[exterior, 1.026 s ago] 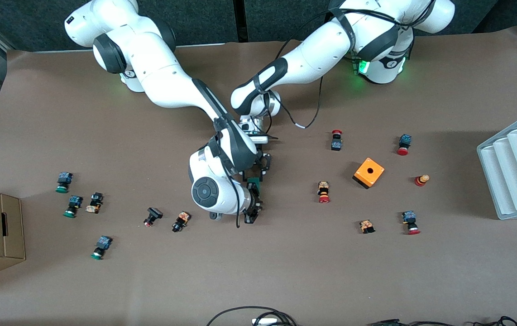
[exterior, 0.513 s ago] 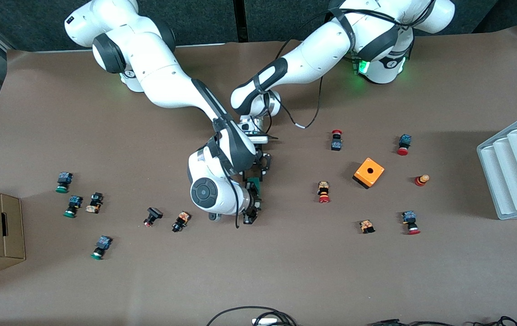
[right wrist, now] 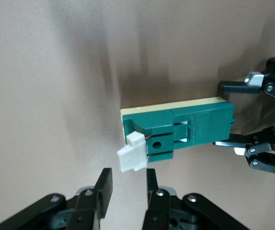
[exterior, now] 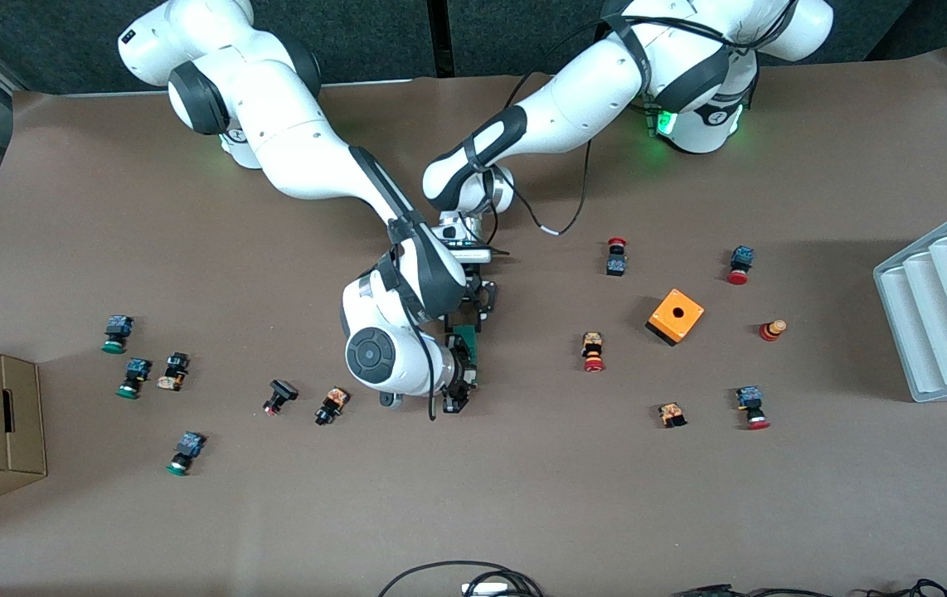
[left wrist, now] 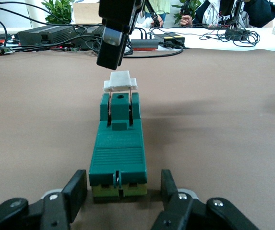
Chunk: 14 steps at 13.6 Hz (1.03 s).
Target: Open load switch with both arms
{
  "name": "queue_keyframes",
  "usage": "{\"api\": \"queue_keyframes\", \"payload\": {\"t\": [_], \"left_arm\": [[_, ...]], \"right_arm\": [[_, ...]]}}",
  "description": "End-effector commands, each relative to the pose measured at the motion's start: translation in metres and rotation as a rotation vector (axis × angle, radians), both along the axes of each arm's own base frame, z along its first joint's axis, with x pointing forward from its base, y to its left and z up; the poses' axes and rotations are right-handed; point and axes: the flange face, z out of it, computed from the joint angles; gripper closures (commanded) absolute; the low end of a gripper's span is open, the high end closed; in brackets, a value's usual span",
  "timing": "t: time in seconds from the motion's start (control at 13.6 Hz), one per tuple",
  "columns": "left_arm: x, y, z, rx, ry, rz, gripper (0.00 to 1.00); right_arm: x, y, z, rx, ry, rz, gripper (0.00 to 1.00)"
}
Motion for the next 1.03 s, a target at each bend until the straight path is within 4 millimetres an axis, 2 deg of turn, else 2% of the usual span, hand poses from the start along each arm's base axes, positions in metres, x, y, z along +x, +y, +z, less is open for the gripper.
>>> {"api": "queue_keyframes", "payload": {"t": [0.0, 0.22, 0.73, 0.95], "left_arm": [[-0.003, -0.003, -0.012, 0.0, 0.001, -0.004, 0.3], [-0.003, -0.003, -0.012, 0.0, 0.001, -0.004, 0.3], [-0.003, -0.003, -0.012, 0.001, 0.001, -0.004, 0.29], [-0.003, -0.003, -0.012, 0.001, 0.001, -0.004, 0.3]], "right_arm": [[0.002, -0.002, -0.004, 0.008, -0.003, -0.002, 0.65], [0.0, -0.002, -0.008, 0.001, 0.001, 0.0, 0.66], [-0.006, -0.003, -0.012, -0.018, 0.013, 0.012, 0.81], [-0.01, -0.002, -0.017, -0.025, 0.023, 0.016, 0.82]]}}
